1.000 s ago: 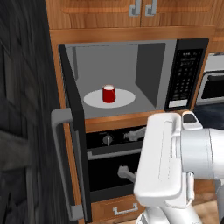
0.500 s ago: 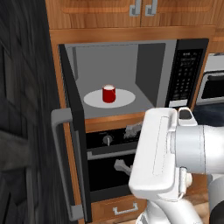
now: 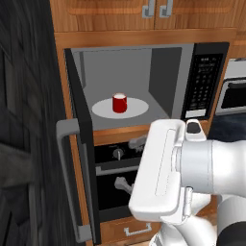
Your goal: Pick the mug from the counter and place it inside the microwave. Then close the microwave.
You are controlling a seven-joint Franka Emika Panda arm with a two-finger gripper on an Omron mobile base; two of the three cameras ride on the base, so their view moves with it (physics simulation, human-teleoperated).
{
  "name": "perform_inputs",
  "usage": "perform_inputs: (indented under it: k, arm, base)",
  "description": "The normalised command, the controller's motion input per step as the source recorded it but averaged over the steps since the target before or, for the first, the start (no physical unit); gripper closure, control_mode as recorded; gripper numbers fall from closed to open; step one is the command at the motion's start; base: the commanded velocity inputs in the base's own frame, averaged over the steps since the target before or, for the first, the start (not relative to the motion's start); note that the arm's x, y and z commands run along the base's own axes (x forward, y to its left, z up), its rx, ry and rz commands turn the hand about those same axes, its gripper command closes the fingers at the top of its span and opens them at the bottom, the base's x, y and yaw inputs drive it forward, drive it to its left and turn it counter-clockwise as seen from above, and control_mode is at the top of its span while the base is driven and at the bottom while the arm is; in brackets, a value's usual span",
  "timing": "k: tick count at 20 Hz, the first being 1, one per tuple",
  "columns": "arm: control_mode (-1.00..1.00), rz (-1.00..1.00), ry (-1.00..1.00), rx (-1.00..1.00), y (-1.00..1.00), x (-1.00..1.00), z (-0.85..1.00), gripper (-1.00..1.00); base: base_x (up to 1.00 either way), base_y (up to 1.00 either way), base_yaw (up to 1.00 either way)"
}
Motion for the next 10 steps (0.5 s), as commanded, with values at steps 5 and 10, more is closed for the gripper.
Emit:
perform_inputs:
  k: [5, 10]
  arm:
    - [-1.00, -0.01, 0.00, 0.00, 0.09, 0.02, 0.00, -1.00]
    - [-1.00, -0.02, -0.01, 0.00, 0.21, 0.02, 0.00, -1.00]
  base:
    - [0.00, 0.00, 0.00]
    - [0.00, 0.00, 0.00]
